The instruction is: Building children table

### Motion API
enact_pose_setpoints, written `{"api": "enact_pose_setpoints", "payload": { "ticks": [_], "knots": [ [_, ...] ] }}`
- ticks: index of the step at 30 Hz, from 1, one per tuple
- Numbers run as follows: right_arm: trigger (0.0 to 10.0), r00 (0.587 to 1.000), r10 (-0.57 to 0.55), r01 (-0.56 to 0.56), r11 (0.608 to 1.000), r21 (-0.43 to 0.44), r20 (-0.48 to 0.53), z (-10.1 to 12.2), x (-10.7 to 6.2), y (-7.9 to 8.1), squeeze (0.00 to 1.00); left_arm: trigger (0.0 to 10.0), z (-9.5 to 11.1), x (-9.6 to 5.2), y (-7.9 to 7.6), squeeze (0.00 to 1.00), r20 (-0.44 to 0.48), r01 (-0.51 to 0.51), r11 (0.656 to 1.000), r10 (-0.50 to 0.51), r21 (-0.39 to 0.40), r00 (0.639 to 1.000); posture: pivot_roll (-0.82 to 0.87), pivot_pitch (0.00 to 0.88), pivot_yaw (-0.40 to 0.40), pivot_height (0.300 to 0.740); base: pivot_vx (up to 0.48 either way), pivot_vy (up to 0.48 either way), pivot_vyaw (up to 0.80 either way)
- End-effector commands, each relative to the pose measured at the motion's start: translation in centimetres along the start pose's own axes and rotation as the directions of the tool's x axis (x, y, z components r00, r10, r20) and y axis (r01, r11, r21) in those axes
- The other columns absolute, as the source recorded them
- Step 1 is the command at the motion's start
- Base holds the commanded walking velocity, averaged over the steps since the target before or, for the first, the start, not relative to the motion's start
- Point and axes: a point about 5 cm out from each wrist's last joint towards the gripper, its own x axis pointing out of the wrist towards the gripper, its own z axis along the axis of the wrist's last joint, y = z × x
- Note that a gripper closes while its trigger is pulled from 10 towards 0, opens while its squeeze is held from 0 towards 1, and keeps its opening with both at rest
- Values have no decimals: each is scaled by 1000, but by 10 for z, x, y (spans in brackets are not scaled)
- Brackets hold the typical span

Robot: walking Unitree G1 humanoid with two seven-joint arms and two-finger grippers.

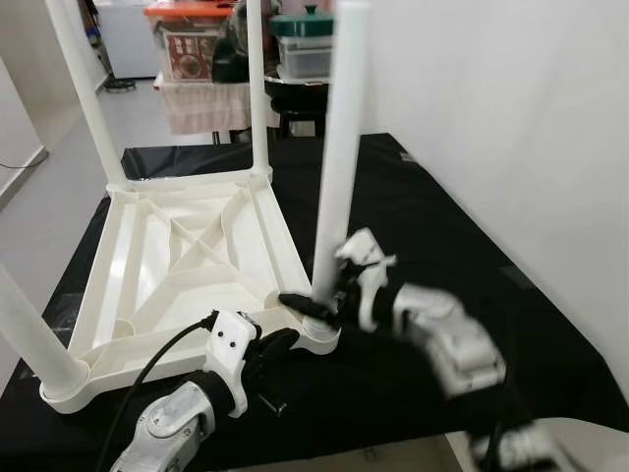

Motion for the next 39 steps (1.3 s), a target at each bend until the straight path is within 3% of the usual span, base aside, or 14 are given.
{"api": "enact_pose_setpoints", "payload": {
  "ticks": [1,2,4,17,22,23,26,27,28,29,30,31,32,39],
  "knots": [
    [5137,995,96,-96,995,17,-4,-5,4,-1,0,10000,-1,-1,0,0,-11,0,1000,-1,-4,1000,14,0,-63,740,0,0,0],
    [5137,995,96,-96,995,17,-4,-5,4,-1,0,10000,-1,-1,0,0,-11,0,1000,-1,-4,1000,14,0,-63,740,0,0,0],
    [0,993,118,-118,993,24,0,-2,4,-7,0,10000,-2,0,-1,0,-11,0,1000,0,-4,1000,20,0,-70,740,0,0,0],
    [0,996,95,-95,995,17,5,-11,-1,-10,0,10000,-1,0,-4,0,-8,1,1000,-1,-8,1000,13,0,-68,740,0,0,0],
    [0,998,-61,61,997,56,0,-24,-4,-1,0,10000,0,-1,-3,0,-6,3,1000,-3,-12,1000,0,0,-68,740,0,0,0],
    [0,977,-214,213,971,104,-6,-33,4,8,0,10000,0,-2,-2,0,-6,3,1000,-3,-12,1000,-9,3,-68,740,0,0,0],
    [0,977,-214,213,971,104,-6,-33,4,8,0,10000,0,-2,-2,0,-6,3,1000,-3,-12,1000,-9,3,-68,740,0,0,0],
    [0,919,-379,391,913,117,-111,-57,16,32,0,10000,1,-3,-1,0,-6,3,1000,-3,-12,1000,-11,14,-56,740,0,0,0],
    [0,919,-379,391,913,117,-111,-57,16,32,0,10000,1,-3,-1,0,-6,3,1000,-3,-12,1000,-11,14,-56,740,0,0,0],
    [0,853,-502,513,857,49,-144,-61,20,42,0,10000,0,-3,1,0,-8,2,1000,-2,-8,1000,-10,6,-46,740,0,0,0],
    [0,853,-502,513,857,49,-144,-61,20,42,0,10000,0,-3,1,0,-8,2,1000,-2,-8,1000,-10,6,-46,740,0,0,0],
    [0,808,-567,581,811,62,-157,-63,20,42,0,10000,0,-3,2,0,-9,-1,1000,1,-7,1000,-26,0,-38,740,0,0,0],
    [0,793,-584,602,795,74,-172,-66,20,39,0,10000,0,-2,2,0,-13,3,1000,-3,-5,1000,2,0,-61,740,0,0,0],
    [0,795,-583,601,794,92,-171,-66,24,36,0,10000,0,0,5,0,-9,-21,1000,21,7,1000,-8,0,-47,740,0,0,0]
  ]
}}
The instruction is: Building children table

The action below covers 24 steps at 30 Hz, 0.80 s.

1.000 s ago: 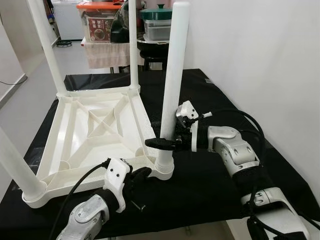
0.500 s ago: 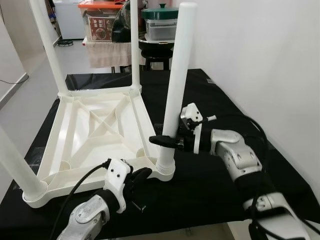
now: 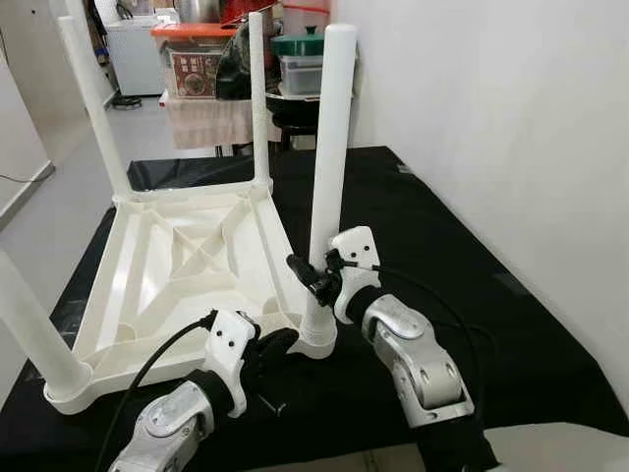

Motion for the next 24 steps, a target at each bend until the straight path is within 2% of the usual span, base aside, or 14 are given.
{"api": "enact_pose_setpoints", "payload": {
  "ticks": [1,4,5,6,7,8,9,14,15,16,17,18,19,24],
  "knots": [
    [10000,982,-35,36,999,-1,-184,-35,-4,-7,0,10000,-1,0,4,0,-7,-17,1000,17,11,1000,-9,0,-48,740,0,0,0],
    [10000,983,-18,19,1000,8,-184,-34,-3,-8,0,10000,-1,0,3,0,-8,-15,1000,15,10,1000,-6,0,-46,740,0,0,0],
    [10000,985,39,-35,999,23,-168,-30,-2,-5,1000,10000,-1,0,3,0,-10,-11,1000,11,8,1000,-4,0,-43,740,0,0,0],
    [10000,985,39,-35,999,23,-168,-30,-2,-5,1000,10000,-1,0,3,0,-10,-11,1000,11,8,1000,-4,0,-43,740,0,0,0],
    [10000,976,187,-184,982,42,-115,-19,0,1,1000,10000,-1,1,2,0,-12,-6,1000,6,6,1000,0,0,-46,740,0,0,0],
    [10000,976,187,-184,982,42,-115,-19,0,1,1000,10000,-1,1,2,0,-12,-6,1000,6,6,1000,0,0,-46,740,0,0,0],
    [10000,963,263,-262,964,36,-61,-8,0,5,1000,10000,-1,0,2,0,-12,-4,1000,4,4,1000,0,0,-48,740,0,0,0],
    [10000,942,335,-335,942,3,-29,2,0,6,1000,10000,-1,1,1,0,-11,-3,1000,3,0,1000,1,0,-52,740,0,0,0],
    [10000,921,388,-389,921,-21,-25,5,0,5,1000,10000,-1,1,1,0,-11,-2,1000,2,-1,1000,2,0,-54,740,0,0,0],
    [10000,895,445,-446,894,-46,-29,7,1,1,298,10000,-1,1,1,0,-10,-2,1000,2,-1,1000,8,0,-58,740,0,0,0],
    [10000,895,445,-446,894,-46,-29,7,1,1,298,10000,-1,1,1,0,-10,-2,1000,2,-1,1000,8,0,-58,740,0,0,0],
    [10000,869,494,-495,867,-52,-38,9,1,-6,0,10000,-1,0,1,0,-10,-2,1000,2,-2,1000,12,0,-61,740,0,0,0],
    [10000,847,528,-531,845,-67,-54,10,3,-15,0,10000,-1,0,0,0,-10,-3,1000,3,-2,1000,16,0,-64,740,0,0,0],
    [10000,814,572,-579,811,-85,-100,12,5,-32,0,10000,-1,0,0,0,-9,-5,1000,5,-3,1000,18,0,-66,740,0,0,0]
  ]
}}
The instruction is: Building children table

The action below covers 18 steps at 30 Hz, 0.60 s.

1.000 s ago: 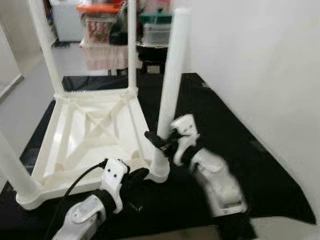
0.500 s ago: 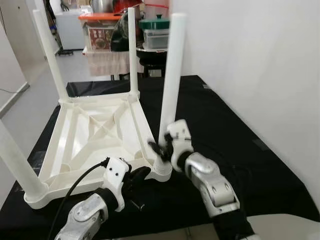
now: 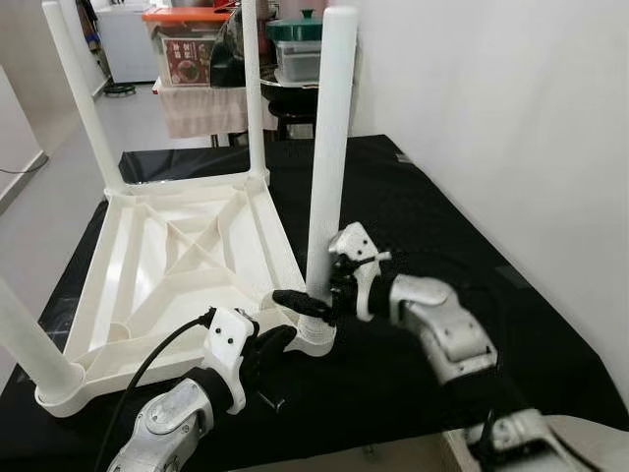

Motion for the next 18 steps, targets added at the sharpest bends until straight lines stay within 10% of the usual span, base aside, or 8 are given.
{"api": "enact_pose_setpoints", "payload": {
  "ticks": [1,2,3,18],
  "knots": [
    [10000,999,36,-36,999,-4,-9,-1,1,-1,0,10000,-3,-1,-1,0,-15,-2,1000,2,-4,1000,18,0,-66,740,0,0,0],
    [9373,998,64,-64,998,-2,-12,1,-2,-5,0,10000,-3,-1,-1,0,-15,-2,1000,2,-5,1000,22,0,-67,740,0,0,0],
    [0,996,90,-90,996,4,-3,3,-5,-7,0,10000,-3,-2,-1,0,-16,-3,1000,3,-5,1000,22,0,-67,740,0,0,0],
    [0,997,74,-75,997,26,36,1,-14,-5,0,10000,-4,-2,-3,0,-21,3,1000,-3,-9,1000,10,0,-56,740,0,0,0]
  ]
}}
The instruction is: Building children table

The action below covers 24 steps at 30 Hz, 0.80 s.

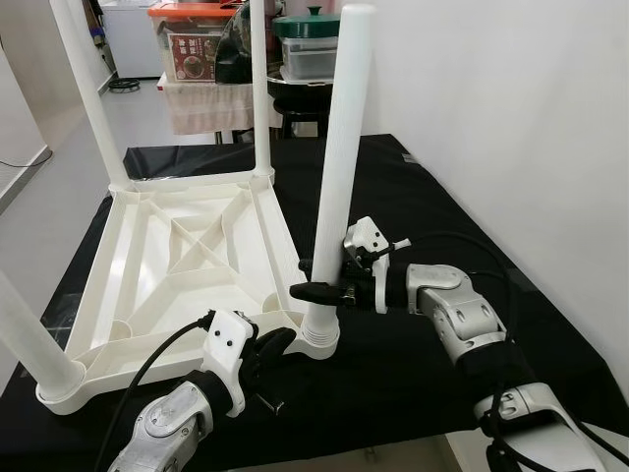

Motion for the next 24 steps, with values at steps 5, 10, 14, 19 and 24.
{"api": "enact_pose_setpoints", "payload": {
  "ticks": [5,10,14,19,24],
  "knots": [
    [0,819,-571,573,814,93,-55,-25,18,15,0,10000,-2,-3,-1,0,-15,7,1000,-7,-1,1000,-1,0,-65,740,0,0,0],
    [0,723,-686,690,713,129,-75,-29,23,27,0,10000,-2,-3,1,0,-18,8,1000,-8,2,1000,-21,0,-30,740,0,0,0],
    [0,775,-617,632,751,189,-137,-44,30,37,0,10000,-2,1,2,0,-24,28,1000,-28,5,999,5,0,-54,740,0,0,0],
    [10000,803,-584,596,786,165,-116,-40,35,41,0,10000,0,1,5,0,-9,-11,1000,12,12,1000,-5,0,-46,740,0,0,0],
    [10000,842,-537,534,818,215,-50,-26,36,46,1000,10000,0,2,5,0,-14,-3,1000,4,10,1000,13,0,-35,740,0,0,0]
  ]
}}
